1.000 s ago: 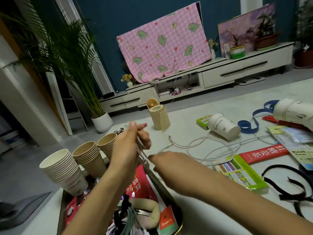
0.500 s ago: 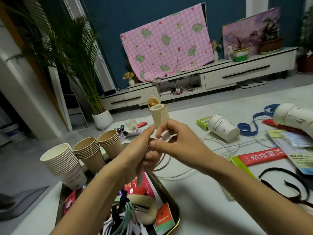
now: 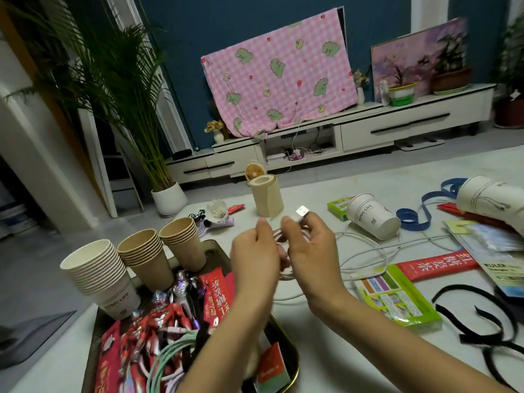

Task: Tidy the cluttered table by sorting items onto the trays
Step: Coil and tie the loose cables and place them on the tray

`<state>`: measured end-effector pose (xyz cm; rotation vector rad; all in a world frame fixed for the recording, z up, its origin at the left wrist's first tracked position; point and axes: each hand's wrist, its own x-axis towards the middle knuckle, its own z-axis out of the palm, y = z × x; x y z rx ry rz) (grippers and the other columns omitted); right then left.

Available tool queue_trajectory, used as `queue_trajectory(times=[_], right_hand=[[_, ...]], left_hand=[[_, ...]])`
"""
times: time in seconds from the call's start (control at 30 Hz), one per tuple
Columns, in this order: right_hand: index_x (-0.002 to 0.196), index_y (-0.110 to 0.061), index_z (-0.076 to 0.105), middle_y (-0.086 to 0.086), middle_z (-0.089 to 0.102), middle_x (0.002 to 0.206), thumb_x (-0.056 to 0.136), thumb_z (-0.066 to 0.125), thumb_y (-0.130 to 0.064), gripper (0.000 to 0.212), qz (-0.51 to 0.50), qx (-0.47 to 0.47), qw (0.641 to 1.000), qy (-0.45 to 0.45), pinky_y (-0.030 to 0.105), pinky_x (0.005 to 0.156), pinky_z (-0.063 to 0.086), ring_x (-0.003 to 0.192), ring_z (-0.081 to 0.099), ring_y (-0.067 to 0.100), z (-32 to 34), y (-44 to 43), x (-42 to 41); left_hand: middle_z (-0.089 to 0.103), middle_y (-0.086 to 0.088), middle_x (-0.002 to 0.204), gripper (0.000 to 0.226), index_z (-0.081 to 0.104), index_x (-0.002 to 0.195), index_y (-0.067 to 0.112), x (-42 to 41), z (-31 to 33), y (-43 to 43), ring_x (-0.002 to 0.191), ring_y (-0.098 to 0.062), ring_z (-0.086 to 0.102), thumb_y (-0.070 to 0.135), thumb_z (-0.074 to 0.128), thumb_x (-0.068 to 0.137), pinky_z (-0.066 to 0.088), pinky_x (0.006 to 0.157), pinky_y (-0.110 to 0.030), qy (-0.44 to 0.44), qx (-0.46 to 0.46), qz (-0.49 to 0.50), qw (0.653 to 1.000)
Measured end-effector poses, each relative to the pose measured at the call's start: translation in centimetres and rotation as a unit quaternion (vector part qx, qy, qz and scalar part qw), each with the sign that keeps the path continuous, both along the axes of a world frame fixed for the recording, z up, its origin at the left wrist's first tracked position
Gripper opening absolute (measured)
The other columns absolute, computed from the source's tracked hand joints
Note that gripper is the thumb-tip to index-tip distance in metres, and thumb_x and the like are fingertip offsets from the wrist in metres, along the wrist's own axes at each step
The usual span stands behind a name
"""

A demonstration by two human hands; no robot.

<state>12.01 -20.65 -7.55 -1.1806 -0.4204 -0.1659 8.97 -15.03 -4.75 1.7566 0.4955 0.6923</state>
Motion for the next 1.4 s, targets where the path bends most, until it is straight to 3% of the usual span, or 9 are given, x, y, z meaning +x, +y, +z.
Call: queue_trajectory(times=[0.23,0.37,0.5,0.67,0.77,0.93,1.1,1.23,1.4], right_hand=[[0.062,-0.016,0.040,-0.003,0.041,0.050,0.096,0.046,-0.027,0.036,-0.096,-0.004,0.993,0.066,0.023,0.047,0.036,0.045,0.042,0.011,-0.9,-1.1,1.7],[0.055,-0.018,0.035,-0.004,0.035,0.043,0.092,0.052,-0.038,0.045,-0.032,-0.046,0.994,0.094,0.018,0.039,0.028,0.037,0.035,0.011,-1.5,-1.7,1.5],[0.057,-0.015,0.037,0.005,0.041,0.044,0.092,0.054,-0.025,0.040,0.039,-0.089,0.988,0.119,0.018,0.037,0.035,0.035,0.046,0.017,-2.4,-1.7,0.5],[0.064,-0.014,0.037,0.002,0.042,0.047,0.094,0.048,-0.023,0.033,0.031,-0.161,0.984,0.066,0.022,0.034,0.039,0.039,0.053,0.021,-3.4,-2.5,0.6],[0.062,-0.017,0.039,0.012,0.046,0.059,0.091,0.048,-0.025,0.031,0.012,-0.228,0.972,0.051,0.042,0.052,0.042,0.055,0.048,0.027,-4.2,-2.6,1.0],[0.057,-0.016,0.045,-0.005,0.038,0.037,0.091,0.049,-0.026,0.036,0.012,-0.203,0.974,0.098,0.020,0.043,0.029,0.041,0.037,0.013,-4.7,-2.8,1.3],[0.059,-0.020,0.036,-0.003,0.037,0.047,0.096,0.045,-0.037,0.041,-0.024,-0.181,0.981,0.062,0.025,0.049,0.028,0.050,0.037,0.016,-4.7,-2.6,1.1],[0.068,-0.017,0.053,-0.003,0.042,0.051,0.096,0.045,-0.033,0.034,-0.085,-0.171,0.981,0.031,0.030,0.058,0.034,0.053,0.041,0.015,-4.4,-3.1,1.0],[0.086,-0.018,0.061,-0.007,0.044,0.053,0.091,0.054,-0.020,0.009,0.008,-0.132,0.985,0.110,0.024,0.048,0.038,0.044,0.042,0.008,-2.8,-3.5,1.2]], left_hand=[[0.049,0.006,0.037,0.054,0.050,0.054,0.015,0.6,-2.3,-4.2,0.044,-0.011,0.049,0.039,0.033,0.098,0.038,0.051,-0.024,-0.023,-0.215,-0.023,0.976],[0.044,0.006,0.041,0.049,0.045,0.057,0.016,-1.1,-3.7,-4.0,0.038,-0.004,0.045,0.039,0.032,0.098,0.043,0.046,-0.017,-0.054,-0.280,-0.078,0.955],[0.039,0.004,0.039,0.046,0.045,0.060,0.013,-2.3,-5.0,-2.9,0.035,-0.007,0.041,0.035,0.032,0.099,0.034,0.053,-0.024,-0.068,-0.406,-0.116,0.904],[0.036,0.001,0.042,0.043,0.047,0.062,0.009,-2.9,-5.9,-2.4,0.038,-0.011,0.041,0.030,0.036,0.098,0.043,0.049,-0.023,-0.090,-0.509,-0.161,0.840],[0.030,0.004,0.039,0.040,0.047,0.063,0.008,-2.7,-6.3,-2.2,0.037,-0.010,0.034,0.025,0.036,0.097,0.031,0.052,-0.025,-0.071,-0.485,-0.171,0.855],[0.030,0.007,0.036,0.039,0.045,0.065,0.008,-2.1,-7.0,-3.4,0.035,-0.006,0.029,0.018,0.032,0.099,0.028,0.041,-0.018,-0.047,-0.303,-0.149,0.940],[0.036,0.008,0.036,0.041,0.045,0.063,0.012,-1.9,-7.5,-4.0,0.037,-0.004,0.034,0.026,0.034,0.099,0.034,0.043,-0.016,-0.095,-0.191,-0.074,0.974],[0.045,0.007,0.049,0.035,0.044,0.064,0.019,-2.1,-7.9,-5.2,0.054,-0.011,0.043,0.033,0.036,0.096,0.040,0.062,-0.032,-0.113,-0.084,-0.059,0.988],[0.042,0.006,0.038,0.036,0.045,0.066,0.011,-2.0,-7.1,-4.6,0.043,-0.001,0.038,0.021,0.033,0.099,0.034,0.048,-0.013,-0.159,-0.206,-0.101,0.960]])
